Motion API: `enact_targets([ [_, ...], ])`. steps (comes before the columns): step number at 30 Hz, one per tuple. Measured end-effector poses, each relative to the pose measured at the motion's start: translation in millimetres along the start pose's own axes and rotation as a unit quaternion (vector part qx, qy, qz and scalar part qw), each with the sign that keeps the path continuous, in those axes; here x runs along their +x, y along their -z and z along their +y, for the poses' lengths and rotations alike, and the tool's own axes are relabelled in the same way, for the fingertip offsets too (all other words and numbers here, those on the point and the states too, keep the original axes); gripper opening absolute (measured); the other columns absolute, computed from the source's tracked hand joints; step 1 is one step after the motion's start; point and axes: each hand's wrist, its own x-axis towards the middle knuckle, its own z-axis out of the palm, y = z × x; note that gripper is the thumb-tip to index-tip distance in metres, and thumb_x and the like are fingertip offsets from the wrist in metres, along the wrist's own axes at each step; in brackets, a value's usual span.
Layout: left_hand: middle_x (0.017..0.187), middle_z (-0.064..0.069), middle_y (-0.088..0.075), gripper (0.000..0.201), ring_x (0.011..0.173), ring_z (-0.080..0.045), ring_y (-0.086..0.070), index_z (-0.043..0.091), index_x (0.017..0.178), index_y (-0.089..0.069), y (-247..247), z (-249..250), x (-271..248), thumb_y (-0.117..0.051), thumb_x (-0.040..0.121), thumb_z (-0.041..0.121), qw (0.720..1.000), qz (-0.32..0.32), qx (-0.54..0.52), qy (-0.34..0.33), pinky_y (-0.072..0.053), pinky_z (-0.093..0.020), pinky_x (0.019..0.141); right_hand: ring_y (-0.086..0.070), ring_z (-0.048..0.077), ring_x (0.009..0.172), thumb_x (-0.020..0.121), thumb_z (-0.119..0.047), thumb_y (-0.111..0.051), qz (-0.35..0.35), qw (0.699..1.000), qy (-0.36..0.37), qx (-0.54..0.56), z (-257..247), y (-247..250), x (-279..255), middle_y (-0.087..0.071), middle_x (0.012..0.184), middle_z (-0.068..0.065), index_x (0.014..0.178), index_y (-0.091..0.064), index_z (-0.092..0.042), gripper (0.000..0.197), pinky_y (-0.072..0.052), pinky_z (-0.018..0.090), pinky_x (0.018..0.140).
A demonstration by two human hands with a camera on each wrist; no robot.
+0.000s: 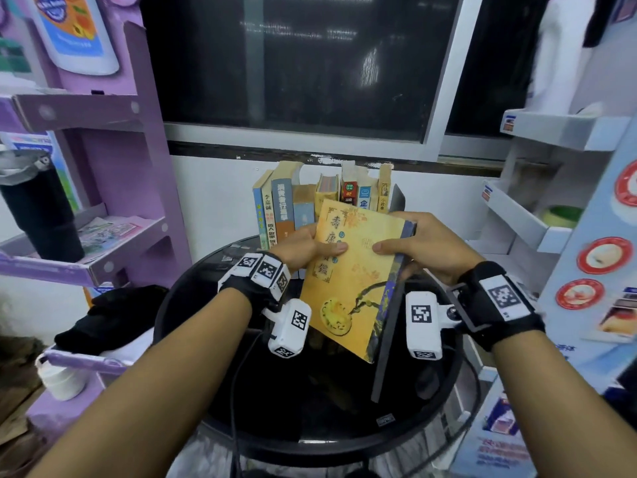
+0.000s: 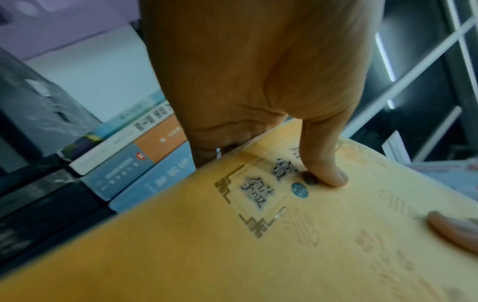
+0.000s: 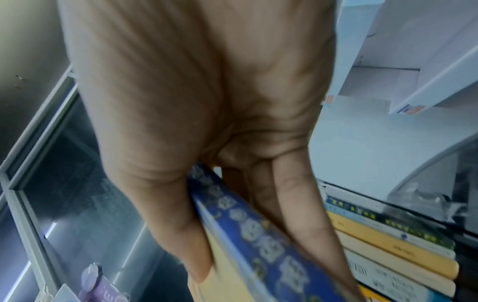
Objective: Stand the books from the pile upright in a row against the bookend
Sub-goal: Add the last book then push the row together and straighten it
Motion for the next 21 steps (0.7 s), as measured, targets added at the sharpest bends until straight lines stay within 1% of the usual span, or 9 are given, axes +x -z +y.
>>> enact_targets([
  [2, 0.099, 0.007, -0.069, 0.021, 0.083, -0.006, -0.067, 0.022, 0.107, -0.058, -10, 8, 5, -0.067, 0.088, 0.019, 0.999, -0.012, 0.037, -0.008, -0.054, -0.019, 0.064, -0.074, 0.028, 0.073, 0.085, -0.003, -0.069, 0.022, 1.000, 0.007, -0.022, 2, 11, -4, -0.076, 0.090, 0.008, 0.117, -0.063, -0.013, 0.033, -0.058, 0.035, 0.049],
  [3, 0.098, 0.010, -0.067, 0.025, 0.083, -0.004, -0.066, 0.022, 0.110, -0.057, -15, 12, 8, -0.067, 0.088, 0.021, 0.998, -0.016, 0.055, -0.011, -0.053, -0.018, 0.064, -0.073, 0.027, 0.072, 0.085, -0.003, -0.069, 0.031, 0.999, 0.009, -0.028, 5, 16, -7, -0.075, 0.087, 0.008, 0.113, -0.063, -0.012, 0.030, -0.058, 0.036, 0.049],
  [5, 0.098, 0.010, -0.062, 0.032, 0.090, -0.009, -0.062, 0.019, 0.114, -0.054, -23, 17, 16, -0.069, 0.086, 0.024, 0.994, -0.004, 0.108, -0.021, -0.051, -0.022, 0.074, -0.073, 0.027, 0.071, 0.084, -0.003, -0.069, 0.051, 0.998, 0.011, -0.043, 9, 26, -11, -0.075, 0.084, 0.009, 0.107, -0.065, -0.010, 0.024, -0.059, 0.040, 0.051],
  [7, 0.101, 0.004, -0.060, 0.035, 0.097, -0.015, -0.059, 0.015, 0.115, -0.055, -30, 20, 25, -0.070, 0.085, 0.026, 0.984, 0.028, 0.167, -0.049, -0.048, -0.024, 0.081, -0.073, 0.028, 0.070, 0.083, -0.004, -0.070, 0.076, 0.995, 0.008, -0.059, 13, 34, -15, -0.075, 0.084, 0.012, 0.103, -0.065, -0.010, 0.021, -0.060, 0.046, 0.057],
  [9, 0.106, 0.001, -0.060, 0.036, 0.099, -0.015, -0.057, 0.015, 0.116, -0.057, -36, 22, 33, -0.071, 0.085, 0.026, 0.970, 0.084, 0.211, -0.086, -0.047, -0.026, 0.085, -0.072, 0.027, 0.066, 0.083, -0.003, -0.070, 0.103, 0.993, 0.004, -0.060, 16, 43, -18, -0.074, 0.084, 0.015, 0.101, -0.066, -0.008, 0.020, -0.059, 0.044, 0.056],
  [12, 0.112, 0.002, -0.060, 0.031, 0.104, -0.014, -0.056, 0.018, 0.116, -0.058, -44, 26, 42, -0.067, 0.087, 0.021, 0.937, 0.164, 0.264, -0.157, -0.048, -0.032, 0.093, -0.072, 0.029, 0.065, 0.081, -0.004, -0.071, 0.132, 0.989, 0.001, -0.063, 18, 54, -19, -0.074, 0.082, 0.014, 0.097, -0.066, -0.008, 0.017, -0.059, 0.045, 0.055],
  [16, 0.124, 0.001, -0.054, 0.042, 0.118, -0.016, -0.048, 0.022, 0.124, -0.054, -52, 31, 54, -0.068, 0.083, 0.023, 0.881, 0.230, 0.343, -0.231, -0.040, -0.033, 0.102, -0.072, 0.024, 0.059, 0.081, -0.005, -0.072, 0.173, 0.982, 0.004, -0.074, 16, 63, -18, -0.073, 0.076, 0.009, 0.090, -0.067, -0.012, 0.012, -0.059, 0.041, 0.051],
  [19, 0.130, 0.000, -0.049, 0.054, 0.124, -0.019, -0.042, 0.024, 0.130, -0.049, -57, 35, 65, -0.068, 0.079, 0.023, 0.844, 0.259, 0.392, -0.258, -0.035, -0.035, 0.107, -0.070, 0.019, 0.053, 0.082, -0.005, -0.071, 0.202, 0.975, 0.010, -0.091, 14, 66, -14, -0.072, 0.073, 0.007, 0.088, -0.066, -0.012, 0.010, -0.057, 0.036, 0.047],
  [21, 0.134, -0.001, -0.045, 0.064, 0.127, -0.020, -0.038, 0.023, 0.135, -0.044, -60, 35, 73, -0.069, 0.076, 0.022, 0.820, 0.269, 0.433, -0.261, -0.032, -0.036, 0.109, -0.070, 0.020, 0.054, 0.082, -0.006, -0.071, 0.212, 0.972, 0.014, -0.104, 12, 68, -10, -0.071, 0.073, 0.007, 0.089, -0.067, -0.010, 0.009, -0.057, 0.037, 0.046],
])
